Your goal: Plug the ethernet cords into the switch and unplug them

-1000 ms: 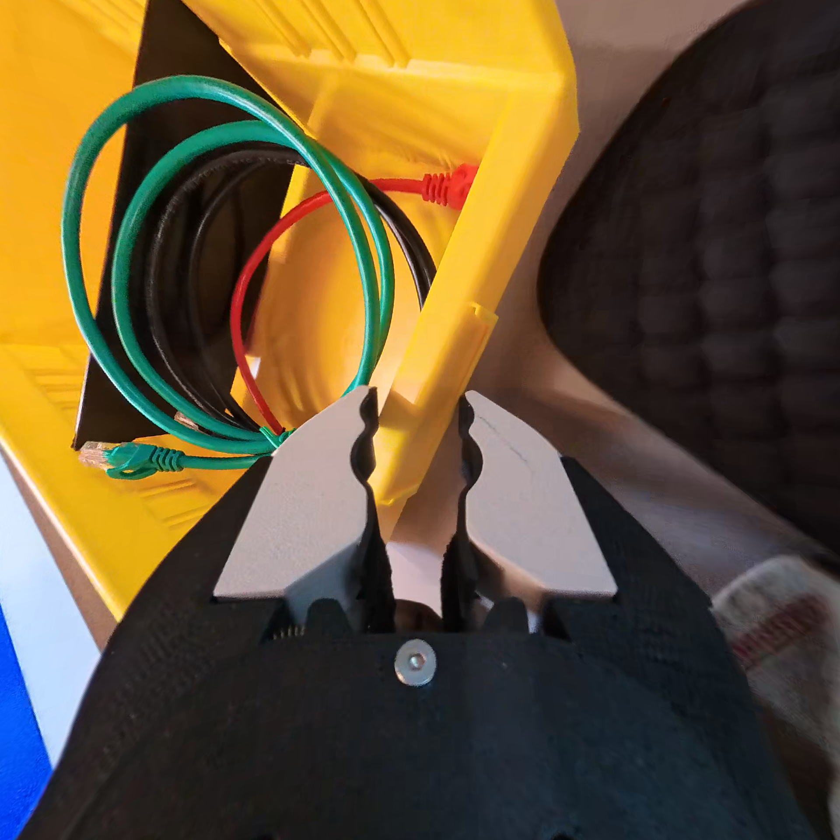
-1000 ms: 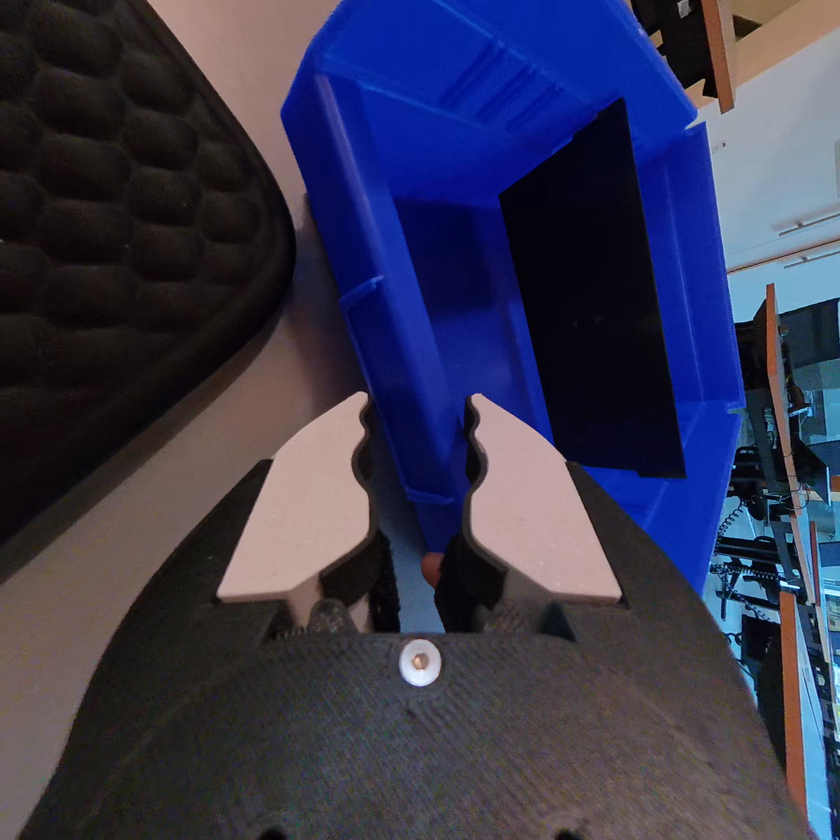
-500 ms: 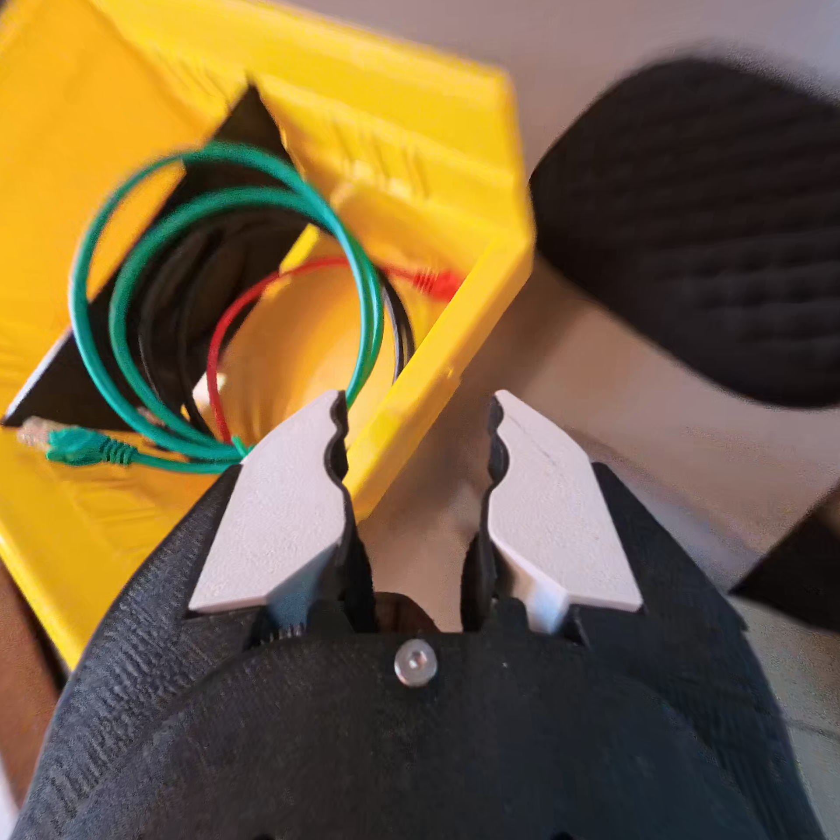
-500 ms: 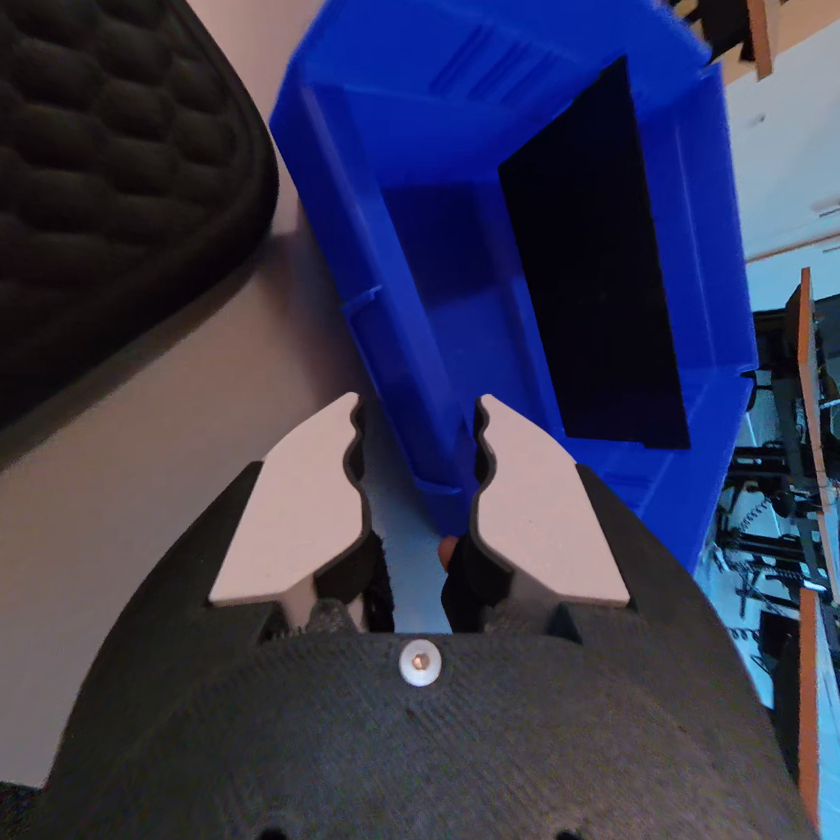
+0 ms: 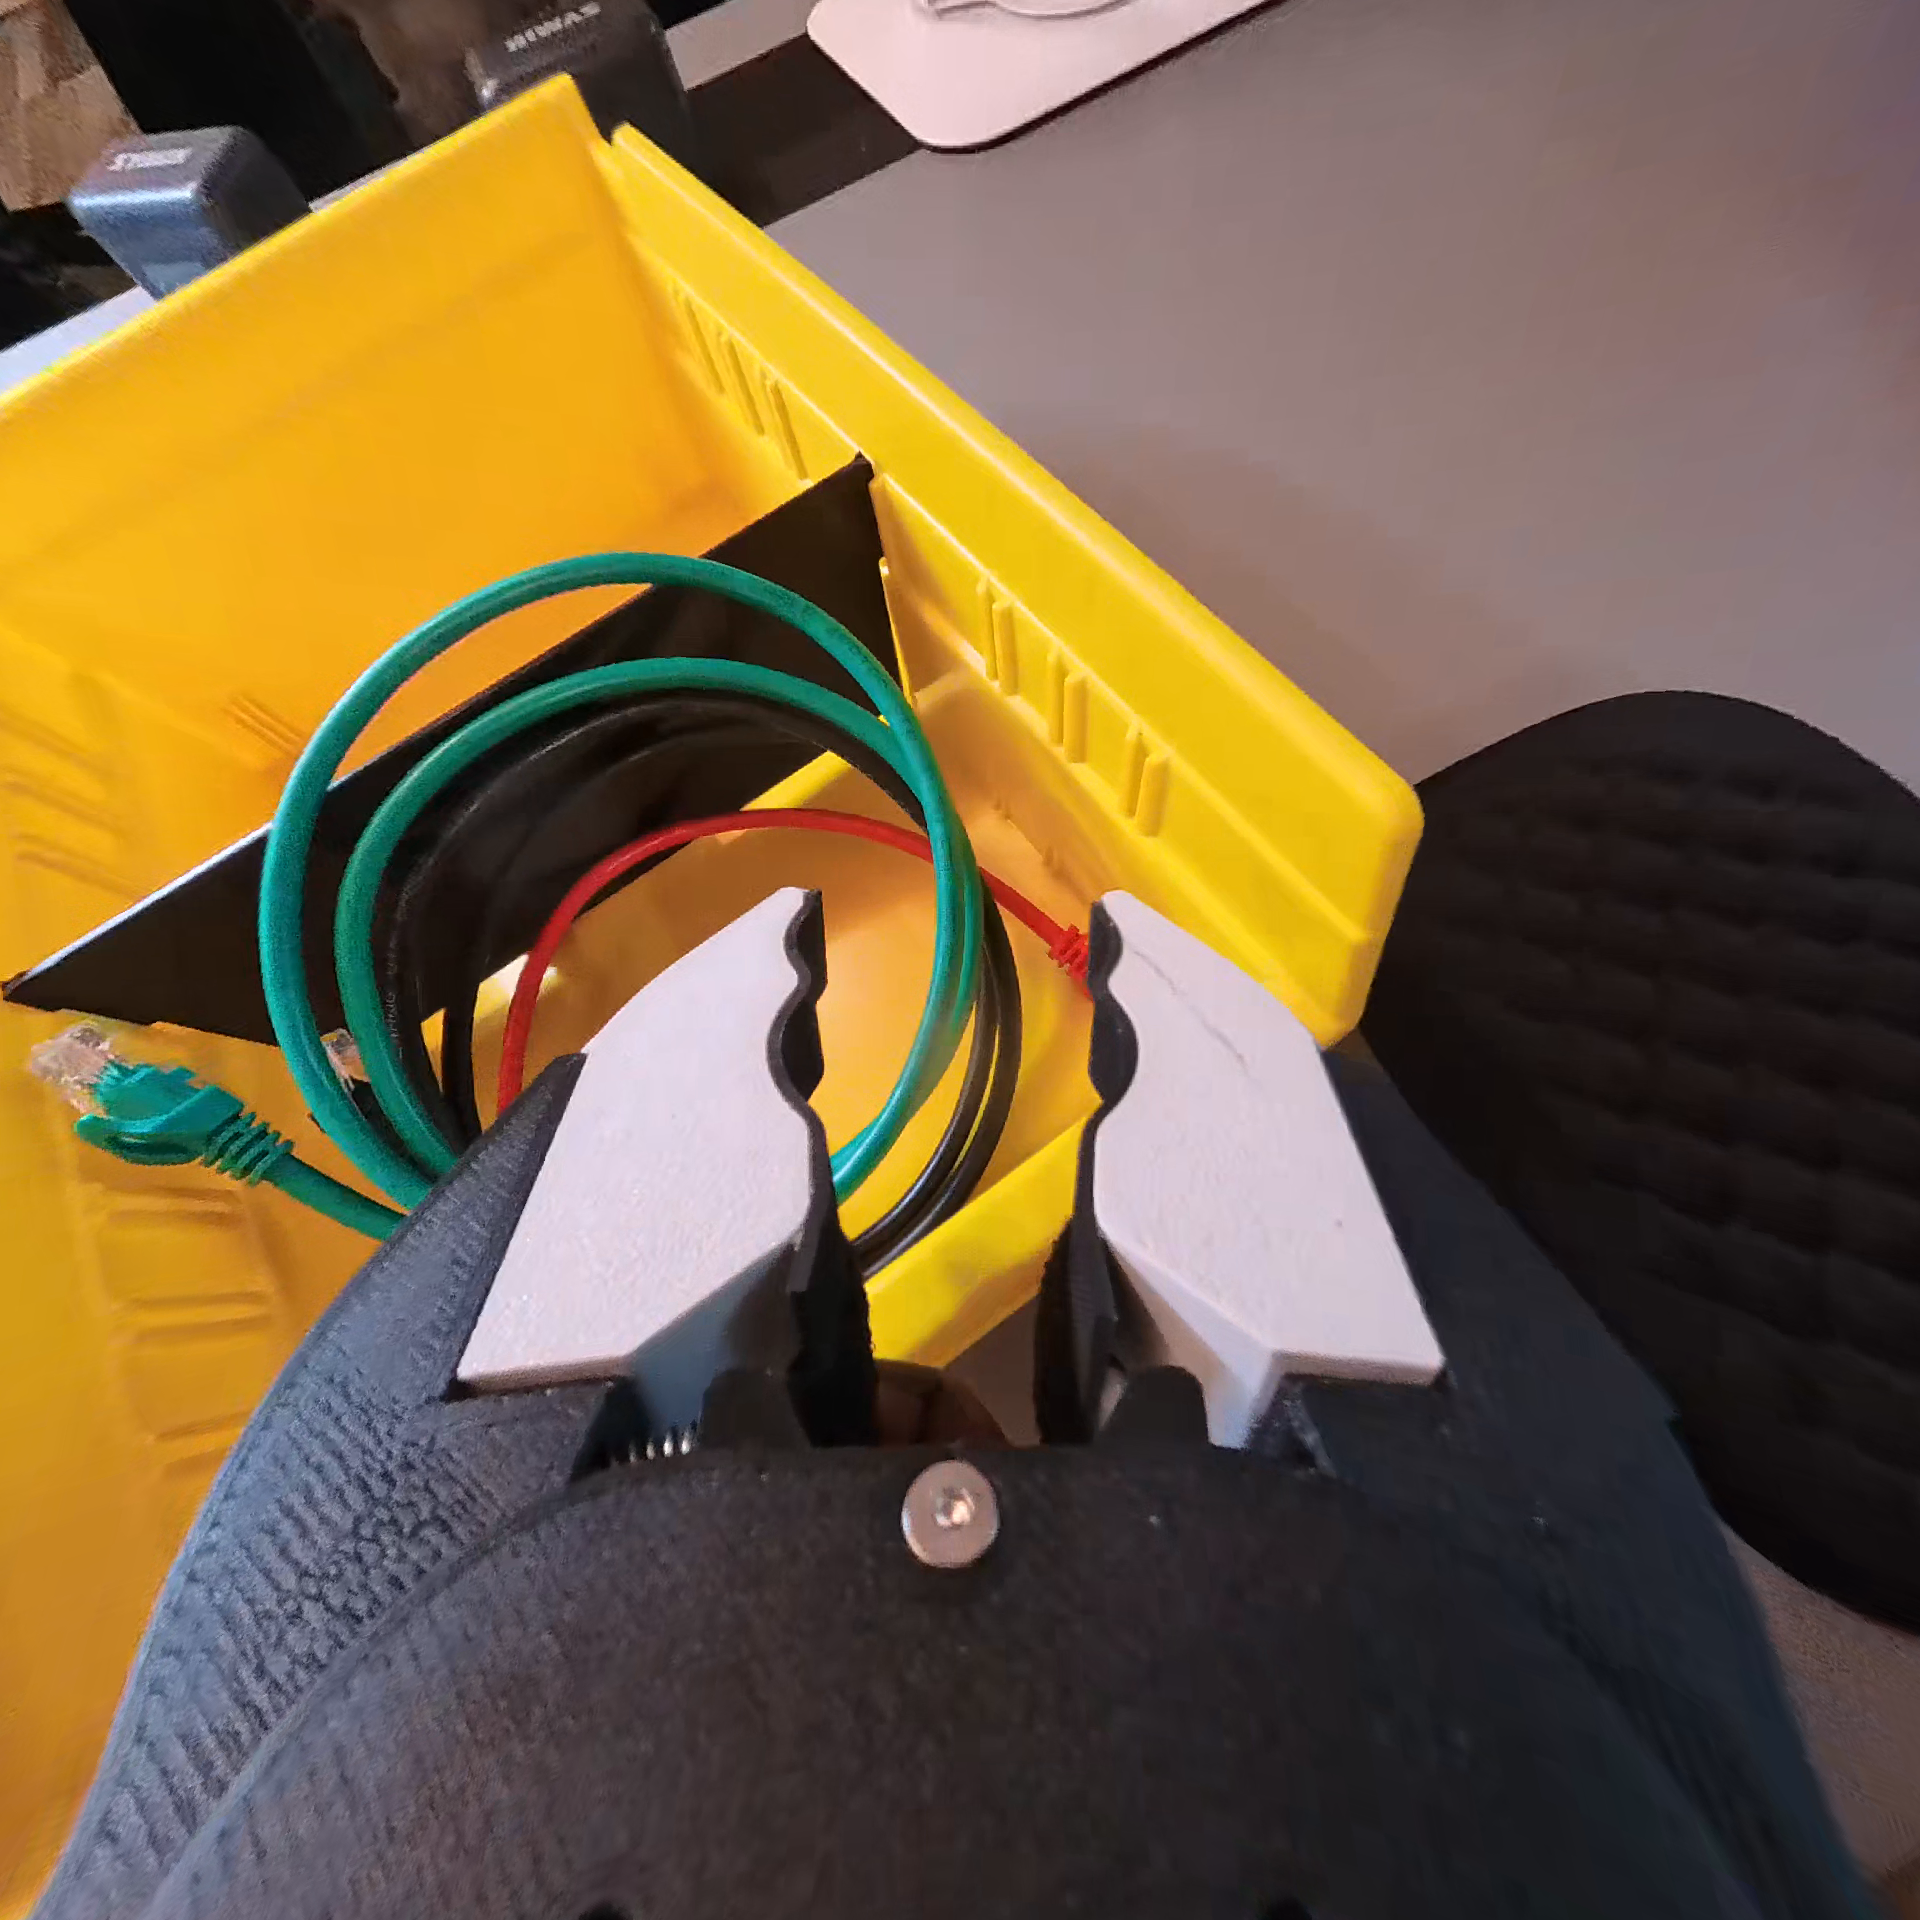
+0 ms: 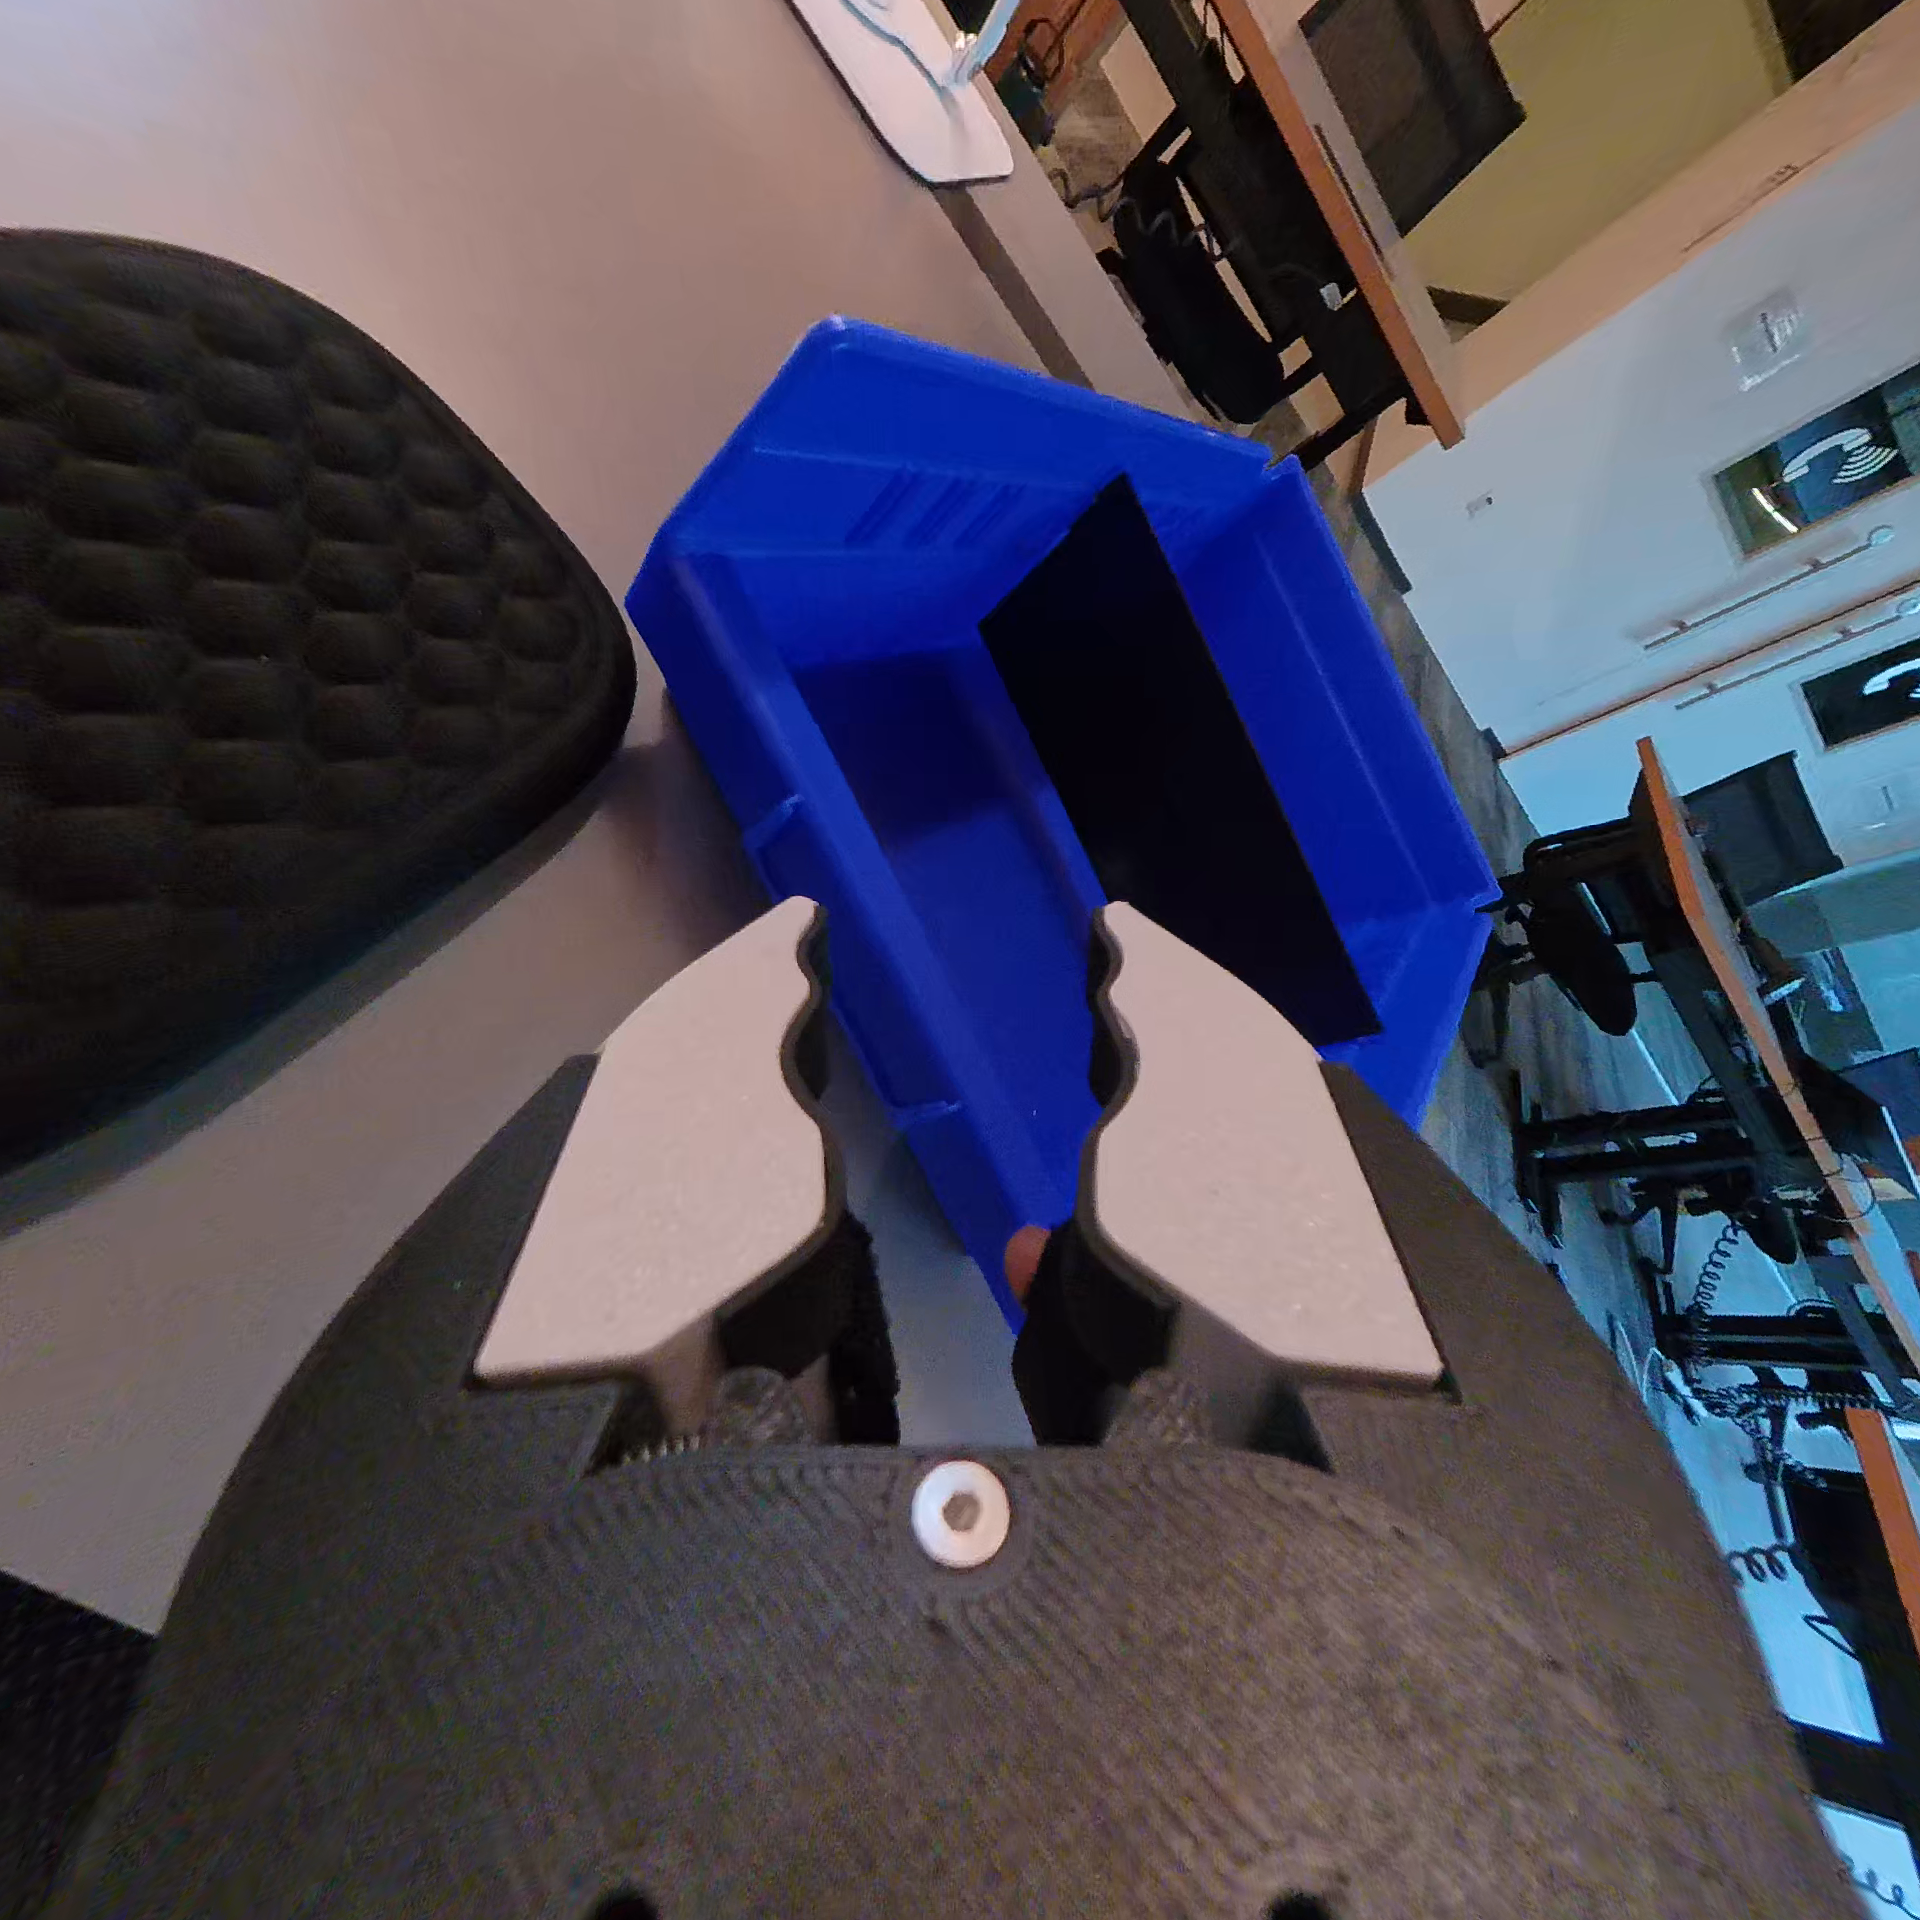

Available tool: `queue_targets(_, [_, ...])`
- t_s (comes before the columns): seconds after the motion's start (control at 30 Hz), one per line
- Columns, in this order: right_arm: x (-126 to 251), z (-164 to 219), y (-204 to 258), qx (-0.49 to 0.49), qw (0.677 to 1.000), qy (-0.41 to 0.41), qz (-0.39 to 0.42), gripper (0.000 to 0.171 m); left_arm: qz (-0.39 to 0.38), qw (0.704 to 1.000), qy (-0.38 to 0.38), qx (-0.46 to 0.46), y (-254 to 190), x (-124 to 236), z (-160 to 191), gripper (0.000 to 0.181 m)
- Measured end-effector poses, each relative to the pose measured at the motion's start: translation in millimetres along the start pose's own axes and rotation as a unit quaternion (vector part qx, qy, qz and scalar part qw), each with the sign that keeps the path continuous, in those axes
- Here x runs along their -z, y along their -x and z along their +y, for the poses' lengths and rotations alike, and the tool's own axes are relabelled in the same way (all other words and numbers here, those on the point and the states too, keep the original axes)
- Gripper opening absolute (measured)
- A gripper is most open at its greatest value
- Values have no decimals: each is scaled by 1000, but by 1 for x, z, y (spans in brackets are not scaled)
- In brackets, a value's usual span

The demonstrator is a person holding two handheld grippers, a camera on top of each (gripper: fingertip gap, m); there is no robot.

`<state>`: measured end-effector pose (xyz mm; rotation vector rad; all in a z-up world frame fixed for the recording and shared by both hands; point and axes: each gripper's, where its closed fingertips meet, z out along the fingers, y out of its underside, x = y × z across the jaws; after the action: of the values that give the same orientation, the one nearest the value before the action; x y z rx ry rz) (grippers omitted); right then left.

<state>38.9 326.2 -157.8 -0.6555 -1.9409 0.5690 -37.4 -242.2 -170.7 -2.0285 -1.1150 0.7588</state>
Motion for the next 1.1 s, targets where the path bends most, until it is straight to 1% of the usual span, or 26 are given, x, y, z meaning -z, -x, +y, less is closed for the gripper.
queue_targets(0.2, [-2, 5, 11, -5, 1000, 6, -21, 49, -17, 999, 14, -25, 3, -1, 5, 47])
queue_targets(0.33, [-3, 7, 16, -2, 999, 16, -36, 52, -18, 999, -3, -36, 5, 5, -3, 46])
queue_targets(0.4, [-3, 4, 16, 2, 999, 16, -40, 52, -29, 998, -16, -44, 14, 15, -14, 46])
queue_targets(0.5, [-2, -6, 14, -2, 999, 2, -42, 54, -56, 998, -22, -37, 44, 30, -39, 48])
queue_targets(0.57, [-4, -13, 15, -8, 999, -15, -46, 57, -45, 998, -20, -34, 60, 30, -57, 53])
queue_targets(0.63, [-6, -17, 17, -13, 998, -26, -50, 59, -14, 1000, -9, -16, 72, 20, -72, 59])
queue_targets(0.7, [-9, -18, 18, -15, 998, -28, -53, 60, 16, 1000, 22, 5, 84, 7, -79, 62])
queue_targets(0.8, [-13, -15, 13, -16, 999, -14, -46, 60, 27, 995, 82, 47, 109, -20, -80, 64])
queue_targets(0.87, [-17, -15, 9, -14, 999, -7, -41, 61, 40, 986, 148, 68, 120, -39, -68, 67])
queue_targets(0.97, [-23, -17, 5, -3, 999, 1, -38, 60, 63, 964, 246, 79, 130, -66, -45, 71])
queue_targets(1.03, [-27, -19, 4, 6, 999, 6, -37, 60, 98, 948, 294, 77, 126, -79, -33, 74])
queue_targets(1.1, [-31, -21, 4, 16, 999, 12, -36, 60, 100, 934, 336, 70, 127, -89, -22, 76])
